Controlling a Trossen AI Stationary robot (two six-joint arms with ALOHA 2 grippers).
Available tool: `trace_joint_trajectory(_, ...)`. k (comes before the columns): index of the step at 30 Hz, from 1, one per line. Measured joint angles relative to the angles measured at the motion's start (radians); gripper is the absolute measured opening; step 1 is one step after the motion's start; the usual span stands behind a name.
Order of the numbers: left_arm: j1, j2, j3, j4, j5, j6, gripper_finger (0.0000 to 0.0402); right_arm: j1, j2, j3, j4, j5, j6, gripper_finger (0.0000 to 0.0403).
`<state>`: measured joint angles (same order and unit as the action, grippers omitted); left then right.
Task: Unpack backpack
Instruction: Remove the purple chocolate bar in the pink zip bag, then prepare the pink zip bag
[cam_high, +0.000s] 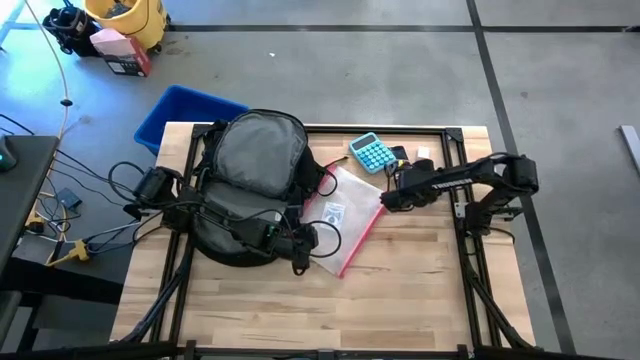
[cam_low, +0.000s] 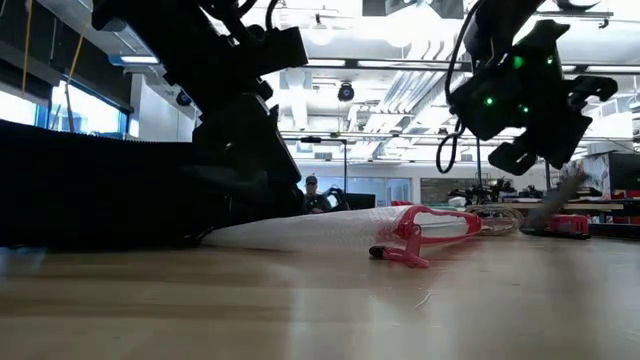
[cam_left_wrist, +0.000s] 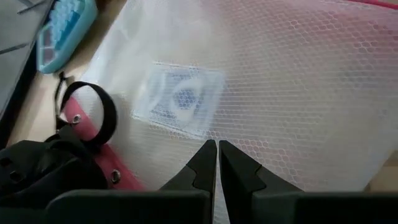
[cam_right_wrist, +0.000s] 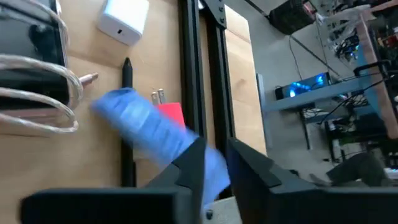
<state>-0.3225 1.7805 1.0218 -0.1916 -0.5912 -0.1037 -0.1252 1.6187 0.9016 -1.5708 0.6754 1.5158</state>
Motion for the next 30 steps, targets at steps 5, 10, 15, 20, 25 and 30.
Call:
trace_joint_trajectory(5, 0.0, 0.0, 0.0, 0.083, 0.181, 0.0, 0.0008, 0.026, -0.017, 0.0, 0.007, 0.007, -0.035, 0.0151)
trace_joint_trajectory(10, -0.024, 0.0, 0.0, 0.215, 0.365, 0.088, 0.0041, 0.2, -0.017, 0.0, 0.23, 0.009, -0.056, 0.0215)
trace_joint_trajectory(15, -0.081, 0.046, 0.0, 0.388, 0.372, 0.224, 0.0093, 0.45, 0.023, 0.001, 0.768, 0.107, -0.121, 0.024)
trace_joint_trajectory(20, -0.107, 0.148, 0.008, 0.579, 0.258, 0.368, 0.0158, 0.531, 0.034, 0.029, 0.744, 0.133, -0.1, 0.0233)
trace_joint_trajectory(25, -0.104, 0.239, 0.11, 0.602, 0.13, 0.449, 0.0204, 0.542, 0.034, 0.078, 0.589, 0.163, 0.017, 0.0224)
trace_joint_trajectory(30, -0.096, 0.346, 0.271, 0.477, 0.012, 0.449, 0.0223, 0.54, 0.033, 0.102, 0.573, 0.164, 0.009, 0.0222)
